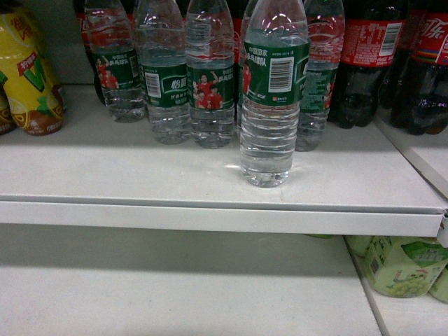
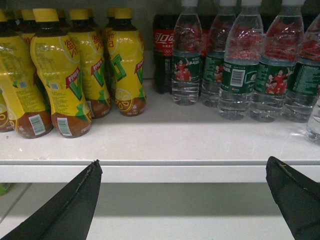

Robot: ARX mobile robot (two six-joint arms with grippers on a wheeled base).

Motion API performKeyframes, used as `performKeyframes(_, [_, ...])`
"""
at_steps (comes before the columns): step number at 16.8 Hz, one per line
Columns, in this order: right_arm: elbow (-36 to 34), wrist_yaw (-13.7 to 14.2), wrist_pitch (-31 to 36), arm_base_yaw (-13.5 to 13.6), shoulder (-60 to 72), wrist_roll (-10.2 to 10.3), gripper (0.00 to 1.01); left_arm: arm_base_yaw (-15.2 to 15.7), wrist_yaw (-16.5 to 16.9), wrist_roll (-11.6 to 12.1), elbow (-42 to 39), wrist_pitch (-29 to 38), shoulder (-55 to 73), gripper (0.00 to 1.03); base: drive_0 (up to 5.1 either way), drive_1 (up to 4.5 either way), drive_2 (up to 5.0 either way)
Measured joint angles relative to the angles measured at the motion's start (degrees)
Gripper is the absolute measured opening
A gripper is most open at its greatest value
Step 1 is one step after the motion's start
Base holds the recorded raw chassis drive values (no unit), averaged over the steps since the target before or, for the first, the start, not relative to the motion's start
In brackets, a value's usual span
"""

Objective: Move water from second to third shelf

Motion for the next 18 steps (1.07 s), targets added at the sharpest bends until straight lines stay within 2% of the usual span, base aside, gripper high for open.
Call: performKeyframes(18, [0.0, 0.0, 0.0, 0.0, 0.0, 0.0, 0.98, 0.0, 0.0, 0.0, 0.0, 0.0, 0.0, 0.98, 0.0, 0.00, 0.0])
